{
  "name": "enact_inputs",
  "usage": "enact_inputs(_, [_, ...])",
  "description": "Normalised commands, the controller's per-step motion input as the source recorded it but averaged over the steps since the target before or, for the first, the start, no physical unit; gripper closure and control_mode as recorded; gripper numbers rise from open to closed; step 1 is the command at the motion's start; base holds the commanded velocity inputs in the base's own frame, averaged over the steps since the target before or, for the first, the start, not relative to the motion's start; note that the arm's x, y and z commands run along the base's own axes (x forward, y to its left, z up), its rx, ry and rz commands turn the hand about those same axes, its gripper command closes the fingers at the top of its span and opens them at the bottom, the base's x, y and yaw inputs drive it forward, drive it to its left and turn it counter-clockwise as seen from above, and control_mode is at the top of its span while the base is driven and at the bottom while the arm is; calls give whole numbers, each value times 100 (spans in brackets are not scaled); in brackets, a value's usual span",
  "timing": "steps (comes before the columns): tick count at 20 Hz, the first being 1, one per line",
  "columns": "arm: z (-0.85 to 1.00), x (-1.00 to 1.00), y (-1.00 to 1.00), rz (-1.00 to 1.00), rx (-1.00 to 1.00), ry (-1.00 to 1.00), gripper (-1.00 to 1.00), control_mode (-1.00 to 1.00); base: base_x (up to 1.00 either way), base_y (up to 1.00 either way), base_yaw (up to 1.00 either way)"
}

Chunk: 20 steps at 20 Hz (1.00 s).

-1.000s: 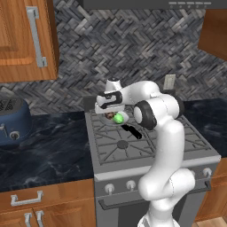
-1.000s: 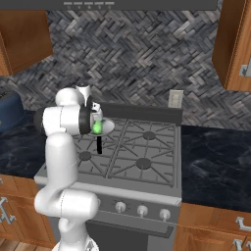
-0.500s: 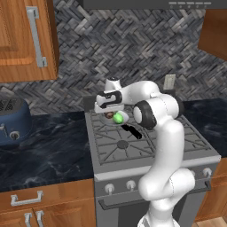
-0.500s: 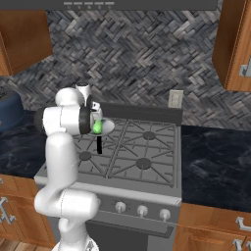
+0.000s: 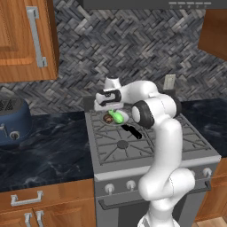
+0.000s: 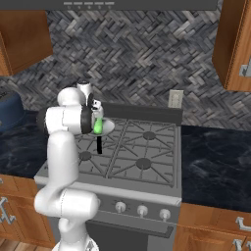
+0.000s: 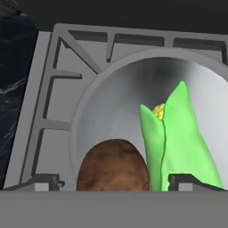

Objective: Put the potato and corn in the pan. Then turn on the rear left burner and set the heat to medium.

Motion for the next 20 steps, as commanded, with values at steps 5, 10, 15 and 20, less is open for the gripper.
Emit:
enact_inputs(5, [45,-35,-18,0,1,-3,-100,-100,0,0,0])
enact_inputs(10, [28,-72,-4,0,1,-5,-100,-100,0,0,0])
enact_inputs(15, [10,-68,0,0,1,-4,-100,-100,0,0,0])
enact_inputs(20, [0,-60,-6,0,0,-8,-100,-100,0,0,0])
